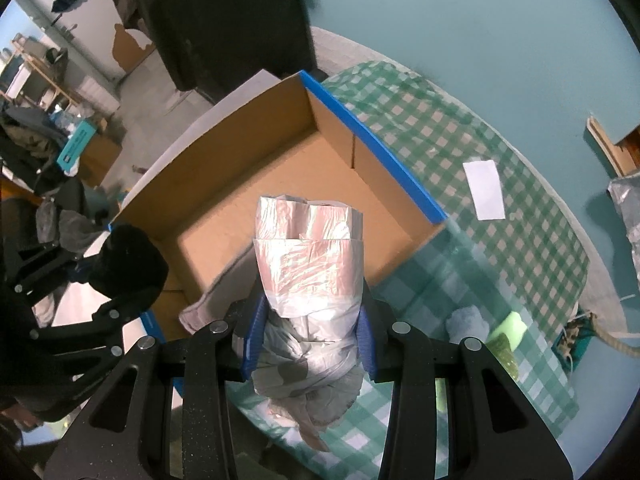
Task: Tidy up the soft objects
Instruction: 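Open the left gripper over the box while the right gripper releases the pink-and-white bundle inside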
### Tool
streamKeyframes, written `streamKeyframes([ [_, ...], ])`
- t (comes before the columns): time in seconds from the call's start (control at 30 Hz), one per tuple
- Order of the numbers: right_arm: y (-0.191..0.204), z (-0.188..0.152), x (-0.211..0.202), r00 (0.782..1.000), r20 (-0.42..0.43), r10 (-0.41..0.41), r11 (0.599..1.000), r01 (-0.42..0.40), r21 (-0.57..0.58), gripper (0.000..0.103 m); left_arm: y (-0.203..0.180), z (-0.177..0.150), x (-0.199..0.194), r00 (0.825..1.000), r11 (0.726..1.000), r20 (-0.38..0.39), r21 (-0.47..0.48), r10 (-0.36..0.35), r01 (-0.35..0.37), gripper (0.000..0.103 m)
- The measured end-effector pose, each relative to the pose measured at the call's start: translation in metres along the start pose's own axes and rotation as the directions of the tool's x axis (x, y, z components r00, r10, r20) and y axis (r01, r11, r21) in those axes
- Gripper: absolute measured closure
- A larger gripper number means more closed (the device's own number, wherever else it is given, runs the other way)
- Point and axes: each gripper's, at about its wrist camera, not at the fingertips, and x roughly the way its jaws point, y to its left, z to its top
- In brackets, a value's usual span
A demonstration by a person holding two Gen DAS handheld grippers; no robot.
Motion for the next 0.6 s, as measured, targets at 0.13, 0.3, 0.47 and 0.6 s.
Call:
streamKeyframes([
  [0.13, 0.008, 0.011, 0.013, 1.000, -0.022, 0.019, 1.000, -0.019, -0.002, 0.064, 0.011, 0.002, 0.010, 1.000, 1.000, -0.019, -0.017, 0.004, -0.004, 0.067],
  [0.3, 0.017, 0.021, 0.027, 0.999, -0.033, 0.025, 1.000, -0.026, -0.011, 0.064, 0.022, 0.005, 0.024, 0.999, 0.999, -0.044, -0.043, 0.012, -0.014, 0.067],
  [0.47, 0.026, 0.029, 0.044, 0.998, -0.054, 0.033, 0.999, -0.034, -0.021, 0.064, 0.031, 0.006, 0.039, 0.997, 0.997, -0.071, -0.073, 0.018, -0.023, 0.067],
  [0.6, 0.029, 0.030, 0.053, 0.997, -0.071, 0.025, 0.999, -0.027, -0.028, 0.064, 0.035, 0.005, 0.045, 0.996, 0.995, -0.081, -0.096, 0.023, -0.031, 0.067],
])
